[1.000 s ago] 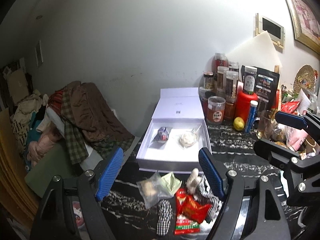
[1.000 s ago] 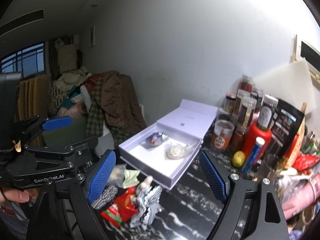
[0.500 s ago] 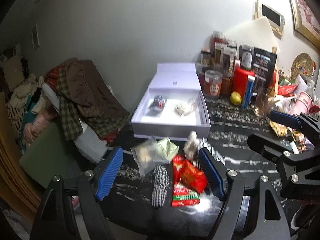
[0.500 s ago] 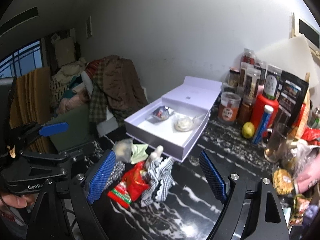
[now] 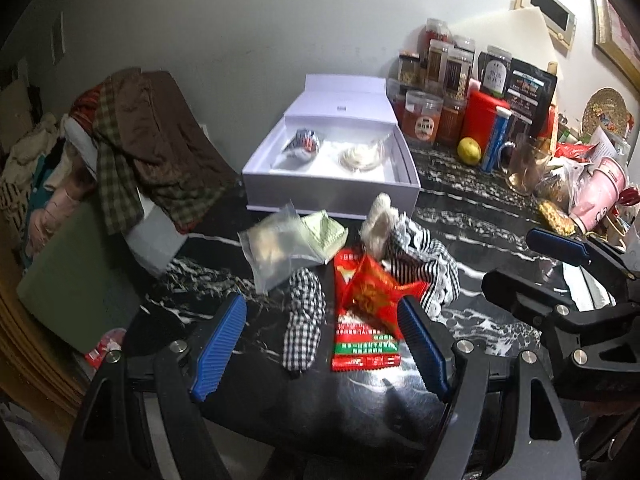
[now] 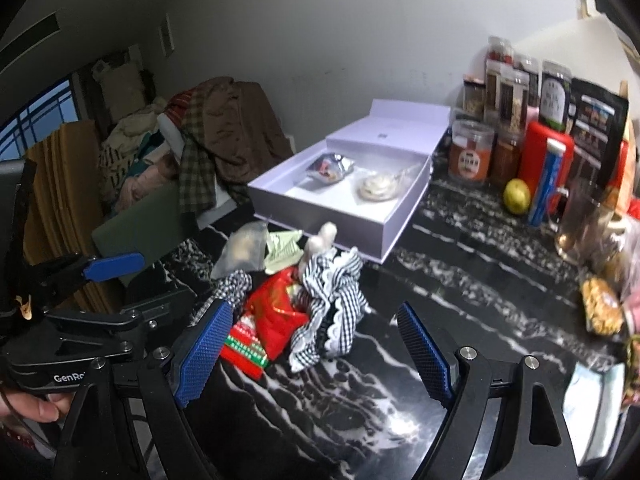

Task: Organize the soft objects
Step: 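Grasp the red snack packet with the left tool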

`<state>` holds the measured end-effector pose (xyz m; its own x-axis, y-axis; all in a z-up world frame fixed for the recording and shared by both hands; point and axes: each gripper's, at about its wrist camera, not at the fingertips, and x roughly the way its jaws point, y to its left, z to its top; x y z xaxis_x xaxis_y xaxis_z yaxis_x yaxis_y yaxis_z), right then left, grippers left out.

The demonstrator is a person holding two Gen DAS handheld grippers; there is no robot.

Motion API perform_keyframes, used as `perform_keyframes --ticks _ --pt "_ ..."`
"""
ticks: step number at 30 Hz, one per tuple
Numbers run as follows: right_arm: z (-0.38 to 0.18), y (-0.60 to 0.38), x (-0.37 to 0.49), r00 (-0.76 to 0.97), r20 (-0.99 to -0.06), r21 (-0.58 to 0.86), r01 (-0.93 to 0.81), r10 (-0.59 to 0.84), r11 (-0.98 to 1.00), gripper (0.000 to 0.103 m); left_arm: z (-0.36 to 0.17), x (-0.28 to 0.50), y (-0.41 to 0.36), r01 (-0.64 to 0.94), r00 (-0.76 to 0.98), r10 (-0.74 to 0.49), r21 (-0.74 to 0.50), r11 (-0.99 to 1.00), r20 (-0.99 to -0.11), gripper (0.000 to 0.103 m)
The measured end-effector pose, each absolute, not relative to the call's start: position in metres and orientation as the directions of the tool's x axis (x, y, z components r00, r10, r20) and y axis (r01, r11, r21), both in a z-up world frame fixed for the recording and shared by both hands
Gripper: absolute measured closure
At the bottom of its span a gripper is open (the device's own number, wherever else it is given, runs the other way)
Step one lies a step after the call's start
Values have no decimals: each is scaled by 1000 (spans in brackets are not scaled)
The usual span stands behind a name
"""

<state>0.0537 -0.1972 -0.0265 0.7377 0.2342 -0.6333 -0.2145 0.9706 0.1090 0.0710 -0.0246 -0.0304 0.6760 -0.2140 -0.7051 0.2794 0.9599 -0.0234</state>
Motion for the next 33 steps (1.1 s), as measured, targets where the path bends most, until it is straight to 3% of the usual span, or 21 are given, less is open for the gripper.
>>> perform_keyframes --ticks 15,33 --pt "-60 -197 65 673 -685 170 -223 278 960 28 -60 84 -13 264 615 -264 -121 957 -743 25" --pt "-70 -243 89 658 -715 180 -150 234 972 27 -84 135 -72 527 482 -395 -102 844 -782 25"
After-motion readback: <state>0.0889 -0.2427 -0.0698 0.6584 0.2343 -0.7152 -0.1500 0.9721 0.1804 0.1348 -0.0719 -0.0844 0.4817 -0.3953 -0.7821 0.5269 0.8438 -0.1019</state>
